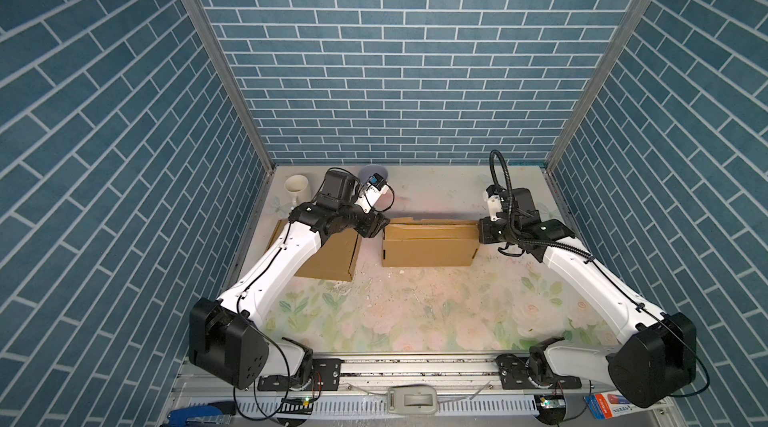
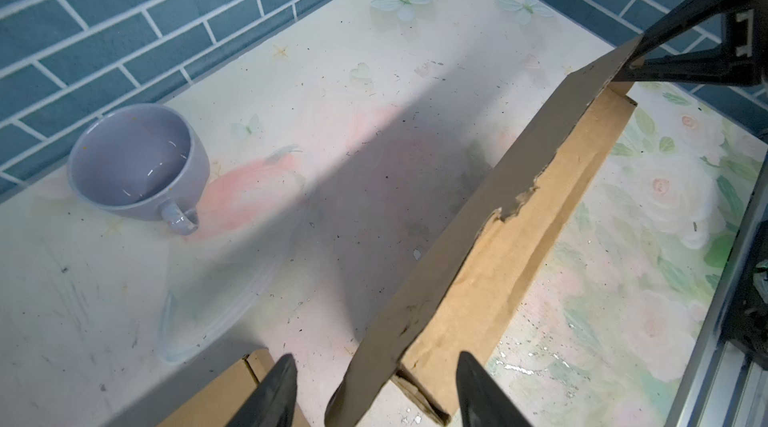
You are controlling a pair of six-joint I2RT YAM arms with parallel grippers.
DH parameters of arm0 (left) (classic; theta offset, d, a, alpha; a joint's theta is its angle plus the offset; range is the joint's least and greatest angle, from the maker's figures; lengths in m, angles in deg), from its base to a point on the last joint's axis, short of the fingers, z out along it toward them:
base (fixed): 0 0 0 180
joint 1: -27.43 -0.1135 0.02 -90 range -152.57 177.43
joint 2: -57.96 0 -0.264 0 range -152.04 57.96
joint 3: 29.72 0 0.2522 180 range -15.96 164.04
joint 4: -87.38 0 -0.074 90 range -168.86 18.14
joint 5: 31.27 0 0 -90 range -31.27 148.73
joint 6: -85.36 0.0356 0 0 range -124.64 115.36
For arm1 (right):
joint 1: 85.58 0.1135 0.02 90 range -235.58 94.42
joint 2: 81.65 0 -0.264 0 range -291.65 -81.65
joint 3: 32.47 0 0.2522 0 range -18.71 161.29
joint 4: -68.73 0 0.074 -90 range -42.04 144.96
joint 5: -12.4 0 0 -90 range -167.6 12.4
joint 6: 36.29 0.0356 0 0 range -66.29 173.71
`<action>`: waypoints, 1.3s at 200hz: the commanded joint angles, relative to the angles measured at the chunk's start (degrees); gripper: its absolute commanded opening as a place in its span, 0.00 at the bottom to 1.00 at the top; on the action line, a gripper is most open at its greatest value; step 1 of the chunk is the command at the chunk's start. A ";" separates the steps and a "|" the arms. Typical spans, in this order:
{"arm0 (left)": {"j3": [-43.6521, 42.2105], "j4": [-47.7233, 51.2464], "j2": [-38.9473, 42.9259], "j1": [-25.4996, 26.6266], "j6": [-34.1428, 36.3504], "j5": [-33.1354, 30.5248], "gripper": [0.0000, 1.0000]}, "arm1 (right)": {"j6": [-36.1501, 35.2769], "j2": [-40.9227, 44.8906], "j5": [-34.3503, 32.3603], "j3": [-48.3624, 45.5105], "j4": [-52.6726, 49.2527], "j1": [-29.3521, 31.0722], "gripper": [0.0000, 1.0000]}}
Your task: Fold the paper box
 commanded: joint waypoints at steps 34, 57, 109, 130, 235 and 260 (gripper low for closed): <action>-0.87 -0.04 -1.38 -0.87 1.71 -1.34 0.54 | 0.79 -1.61 -0.57 -1.82 -5.93 0.40 0.00; -1.13 0.48 -2.10 -0.88 2.30 -0.90 0.53 | 0.81 -1.49 -0.66 -1.59 -6.08 0.49 0.00; -5.26 -4.87 1.92 -0.90 -2.61 -0.51 0.60 | 0.84 -1.41 -0.92 -1.60 -6.32 0.57 0.00; -7.05 -6.82 4.96 -0.89 -6.56 -2.08 0.62 | 0.64 -1.35 -0.92 -1.59 -6.38 0.58 0.00; -16.85 -20.41 5.63 -0.97 -21.93 -3.06 0.66 | 0.64 -1.85 -0.84 -1.93 -5.85 0.56 0.00; -17.64 -21.07 4.52 -0.96 -22.31 -2.72 0.66 | 0.73 -2.03 -0.85 -1.90 -5.80 0.67 0.00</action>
